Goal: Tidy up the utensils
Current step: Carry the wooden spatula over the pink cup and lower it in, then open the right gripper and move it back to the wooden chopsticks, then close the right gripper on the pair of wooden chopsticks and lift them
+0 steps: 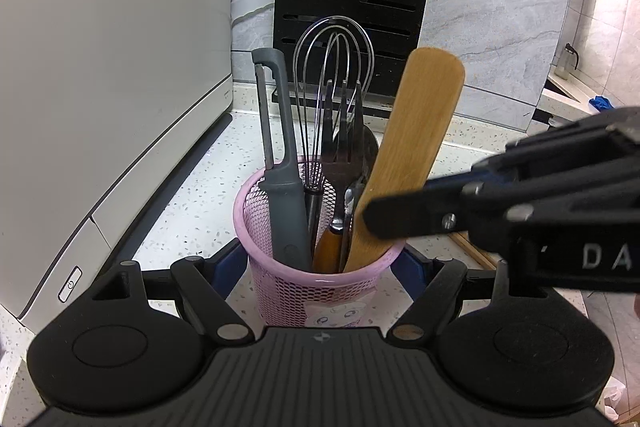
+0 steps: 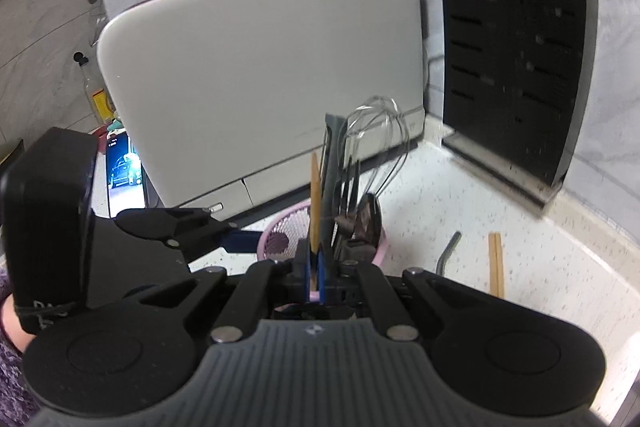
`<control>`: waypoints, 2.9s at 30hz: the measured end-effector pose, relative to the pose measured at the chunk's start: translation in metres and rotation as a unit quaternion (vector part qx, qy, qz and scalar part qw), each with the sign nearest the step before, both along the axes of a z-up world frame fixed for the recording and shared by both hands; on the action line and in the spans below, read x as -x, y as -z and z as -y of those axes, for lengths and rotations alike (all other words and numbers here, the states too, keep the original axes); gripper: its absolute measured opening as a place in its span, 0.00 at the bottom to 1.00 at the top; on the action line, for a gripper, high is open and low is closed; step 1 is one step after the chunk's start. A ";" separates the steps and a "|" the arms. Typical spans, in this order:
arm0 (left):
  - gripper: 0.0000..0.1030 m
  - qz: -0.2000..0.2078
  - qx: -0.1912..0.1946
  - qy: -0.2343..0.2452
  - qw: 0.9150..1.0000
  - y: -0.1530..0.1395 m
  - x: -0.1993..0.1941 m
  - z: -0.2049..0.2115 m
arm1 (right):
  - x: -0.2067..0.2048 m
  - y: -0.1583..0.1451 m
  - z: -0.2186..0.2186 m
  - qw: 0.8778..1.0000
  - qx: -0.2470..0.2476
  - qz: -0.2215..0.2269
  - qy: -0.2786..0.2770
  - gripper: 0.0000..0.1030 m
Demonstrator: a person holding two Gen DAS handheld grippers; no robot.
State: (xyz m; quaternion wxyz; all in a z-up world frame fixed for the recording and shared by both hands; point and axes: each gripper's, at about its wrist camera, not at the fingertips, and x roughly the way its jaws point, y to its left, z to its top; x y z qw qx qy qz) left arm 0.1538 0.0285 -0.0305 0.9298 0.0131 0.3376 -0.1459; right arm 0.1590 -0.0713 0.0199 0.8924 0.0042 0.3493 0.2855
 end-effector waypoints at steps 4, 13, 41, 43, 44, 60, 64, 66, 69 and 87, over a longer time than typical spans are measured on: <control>0.87 0.000 0.000 0.000 1.000 0.000 0.000 0.000 | 0.001 0.000 0.004 1.000 -0.001 -0.003 0.001 0.17; 0.87 0.000 0.000 0.000 1.000 0.000 0.000 0.000 | 0.008 -0.014 0.024 1.000 -0.004 0.013 0.023 0.35; 0.87 -0.004 -0.004 0.010 1.000 0.000 -0.006 0.002 | -0.115 0.033 0.052 0.957 0.186 -0.202 0.094 0.18; 0.87 -0.004 -0.004 0.012 1.000 0.000 -0.007 0.002 | -0.122 0.038 0.050 0.953 0.194 -0.214 0.095 0.14; 0.87 -0.004 -0.004 0.012 1.000 0.000 -0.007 0.001 | -0.125 0.041 0.049 0.951 0.199 -0.219 0.093 0.13; 0.87 -0.007 -0.006 0.016 1.000 -0.001 -0.009 0.001 | -0.150 0.059 0.045 0.934 0.217 -0.266 0.102 0.09; 0.87 -0.007 -0.006 0.016 1.000 0.000 -0.009 0.001 | -0.146 0.060 0.044 0.937 0.218 -0.256 0.101 0.08; 0.87 -0.007 -0.006 0.016 1.000 0.000 -0.009 0.001 | -0.143 0.059 0.046 0.938 0.214 -0.251 0.104 0.08; 0.87 -0.007 -0.006 0.016 1.000 0.000 -0.009 0.001 | -0.135 0.050 0.049 0.945 0.199 -0.236 0.108 0.08; 0.87 -0.008 -0.005 0.014 1.000 0.000 -0.009 0.000 | -0.047 -0.071 0.042 0.992 0.090 -0.017 0.083 0.08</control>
